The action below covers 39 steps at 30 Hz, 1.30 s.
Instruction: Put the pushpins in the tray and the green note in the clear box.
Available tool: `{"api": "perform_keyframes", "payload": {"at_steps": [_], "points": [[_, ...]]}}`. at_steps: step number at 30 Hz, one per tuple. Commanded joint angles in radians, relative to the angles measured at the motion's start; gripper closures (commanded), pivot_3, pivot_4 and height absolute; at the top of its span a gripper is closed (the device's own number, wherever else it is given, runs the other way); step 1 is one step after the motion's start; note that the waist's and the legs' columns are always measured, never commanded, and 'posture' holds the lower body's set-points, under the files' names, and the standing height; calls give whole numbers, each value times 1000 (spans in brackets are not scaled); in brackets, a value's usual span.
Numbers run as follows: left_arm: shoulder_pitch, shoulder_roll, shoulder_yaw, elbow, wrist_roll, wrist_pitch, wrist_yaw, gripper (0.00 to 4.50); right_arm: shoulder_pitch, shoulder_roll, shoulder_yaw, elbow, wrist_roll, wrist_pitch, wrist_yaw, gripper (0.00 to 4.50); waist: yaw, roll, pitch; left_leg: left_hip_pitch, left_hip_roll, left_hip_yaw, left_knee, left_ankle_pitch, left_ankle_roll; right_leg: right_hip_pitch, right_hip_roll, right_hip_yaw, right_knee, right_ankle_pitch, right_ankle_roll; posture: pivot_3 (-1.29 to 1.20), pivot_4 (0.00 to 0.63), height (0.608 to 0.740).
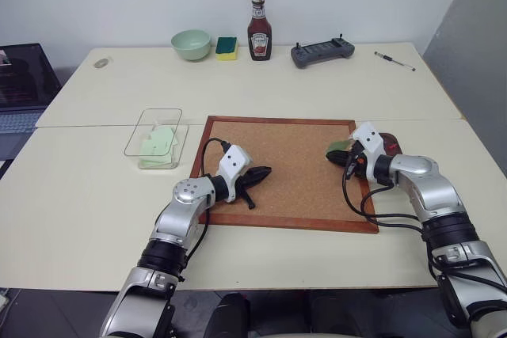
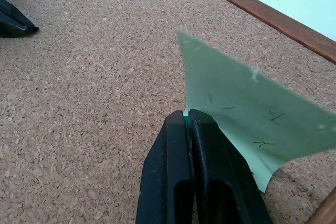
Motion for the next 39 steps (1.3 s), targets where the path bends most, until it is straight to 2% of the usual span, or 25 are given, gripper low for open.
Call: {"api": "perform_keyframes", "payload": {"at_steps": [1, 17, 18, 20, 22, 23, 24, 33, 39], "points": [[59, 1, -42, 51, 30, 52, 1, 4500, -6, -13, -63, -97, 51, 19, 9, 4447, 0, 0, 0, 0, 0, 0, 0, 0, 0, 0, 0, 0, 0, 0, 0, 0, 150, 740], [37, -2, -2, 22, -10, 94, 10, 4500, 29, -54, -58, -264, 51, 31, 41, 4447, 0, 0, 0, -1, 0, 0, 0, 0, 0, -1, 0, 0, 0, 0, 0, 0, 150, 740], [26, -5, 15, 10, -20, 102, 23, 4130, 32, -57, -50, -277, 46, 27, 45, 4500, -1, 0, 0, -1, 0, 0, 0, 0, 0, -1, 0, 0, 0, 0, 0, 0, 150, 740], [8, -13, 50, -38, -61, 128, 29, 3996, 41, -63, -34, -299, 33, 14, 51, 4500, -3, 0, 0, -1, 0, 0, 0, 0, 0, -1, 0, 0, 0, 0, 0, 0, 150, 740], [-12, -11, 61, -111, -101, 153, 7, 3685, 51, -71, -10, -316, 8, -12, 60, 4500, -5, -2, 1, -1, 0, 0, 0, 0, 0, -1, 0, 0, 0, 0, 0, 0, 150, 740], [-23, -7, 59, -150, -119, 168, -11, 3297, 58, -75, 6, -328, -4, -26, 65, 4500, -6, -3, 2, -2, 0, -1, 0, 0, 0, -3, 0, 0, 1, 0, 0, 0, 150, 740], [-32, -3, 55, -179, -131, 180, -26, 3269, 62, -77, 17, -338, -13, -36, 69, 4500, -6, -4, 3, -3, 0, 0, 0, 0, 0, -4, 0, 0, 1, 0, 0, 0, 150, 740], [-95, -8, 21, -291, -154, 214, -50, 1556, 77, -93, 90, -418, -73, -90, 87, 4500, -4, -8, 5, -6, 0, -1, 0, 0, 0, -5, 0, -1, 0, 0, 0, 0, 150, 740], [-122, -27, 4, -283, -125, 179, -15, 451, 71, -107, 120, -414, -118, -145, 96, 4500, -4, -10, 6, -7, 0, -1, 0, 0, 0, -6, 0, -1, 0, 0, 0, 0, 150, 740]]}}
